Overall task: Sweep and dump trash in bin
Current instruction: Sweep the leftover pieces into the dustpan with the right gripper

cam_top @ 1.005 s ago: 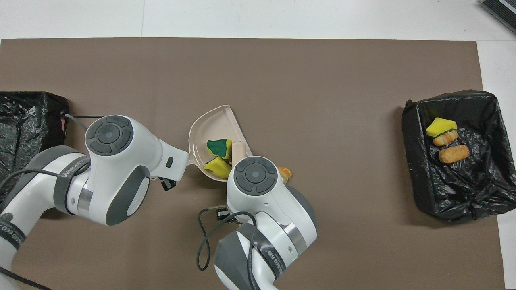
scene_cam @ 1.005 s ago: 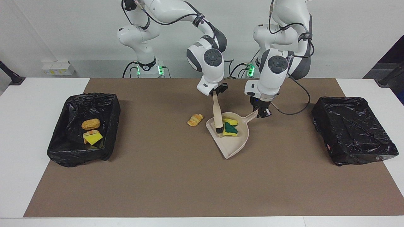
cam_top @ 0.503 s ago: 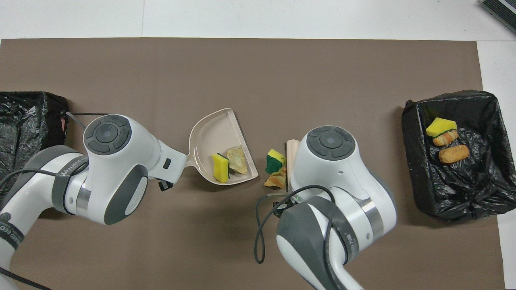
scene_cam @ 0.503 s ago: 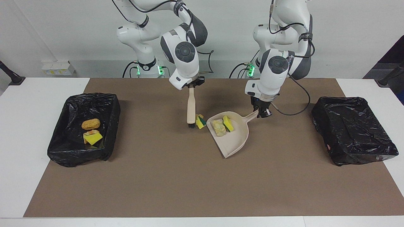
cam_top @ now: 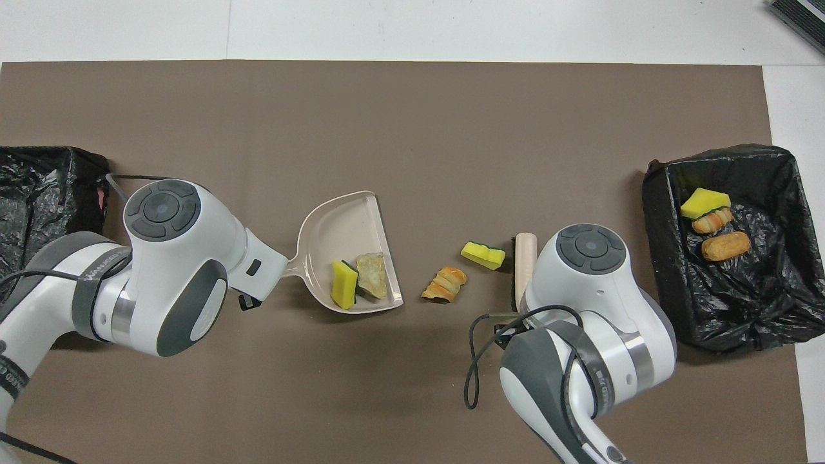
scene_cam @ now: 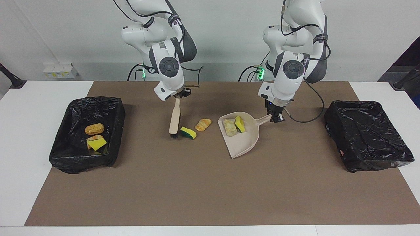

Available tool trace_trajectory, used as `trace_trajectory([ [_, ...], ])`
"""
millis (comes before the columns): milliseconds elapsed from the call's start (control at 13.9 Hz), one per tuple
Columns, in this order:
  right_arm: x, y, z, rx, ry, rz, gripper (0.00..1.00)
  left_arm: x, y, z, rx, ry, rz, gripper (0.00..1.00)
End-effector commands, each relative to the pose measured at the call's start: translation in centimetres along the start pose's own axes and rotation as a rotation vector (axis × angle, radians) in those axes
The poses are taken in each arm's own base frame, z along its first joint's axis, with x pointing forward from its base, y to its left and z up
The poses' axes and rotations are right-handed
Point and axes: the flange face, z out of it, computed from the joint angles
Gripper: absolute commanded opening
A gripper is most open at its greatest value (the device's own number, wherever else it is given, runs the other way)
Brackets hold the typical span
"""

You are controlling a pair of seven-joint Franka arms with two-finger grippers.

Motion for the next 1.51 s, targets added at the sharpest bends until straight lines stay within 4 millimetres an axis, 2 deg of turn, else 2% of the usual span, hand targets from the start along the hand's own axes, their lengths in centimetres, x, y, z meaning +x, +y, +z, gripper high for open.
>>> trace_trajectory([
  [0,0.0,-0.6,1.0,0.008,0.037,-0.030,0.00,0.1,1.6,-0.5,0.007,-0.021,0.044,0.00],
  [72,0.3,-1.2,1.6,0.015,0.034,-0.036,0.00,0.4,1.8,-0.4,0.008,-0.022,0.045,0.00],
  [215,0.4,-4.1,3.3,0.025,0.044,-0.050,0.00,0.3,1.9,-0.5,0.009,-0.021,0.043,0.00],
  [287,0.4,-6.2,4.4,0.047,0.050,-0.044,0.00,0.3,1.9,-0.5,0.009,-0.021,0.037,0.00],
  [359,0.1,-8.3,4.6,0.079,0.054,-0.053,0.00,0.3,1.9,-0.5,0.009,-0.021,0.028,0.00],
  [503,0.2,-11.0,3.9,0.122,0.044,-0.065,0.00,0.3,1.8,-0.5,0.013,-0.019,0.027,0.00],
  [646,-0.3,-14.7,3.4,0.164,0.032,-0.061,0.00,0.3,1.9,-0.4,0.013,-0.018,0.025,0.00],
  [790,-0.8,-17.5,1.8,0.211,0.036,-0.038,0.00,0.2,1.9,-0.3,0.011,-0.020,0.024,0.00],
  [934,-1.3,-19.3,1.1,0.243,0.033,-0.050,0.00,-0.4,1.7,0.0,0.008,-0.019,0.011,0.00],
  [1077,-1.7,-20.1,0.0,0.252,0.045,-0.069,0.00,-0.9,1.2,-0.1,0.026,-0.003,-0.004,0.00],
  [1149,-1.6,-20.0,0.0,0.245,0.050,-0.080,0.00,-2.0,0.6,0.2,0.029,0.005,-0.029,0.00],
  [1436,-2.3,-18.9,-2.3,0.245,0.072,-0.162,0.00,-3.0,0.3,0.6,0.026,0.014,-0.058,0.00],
])
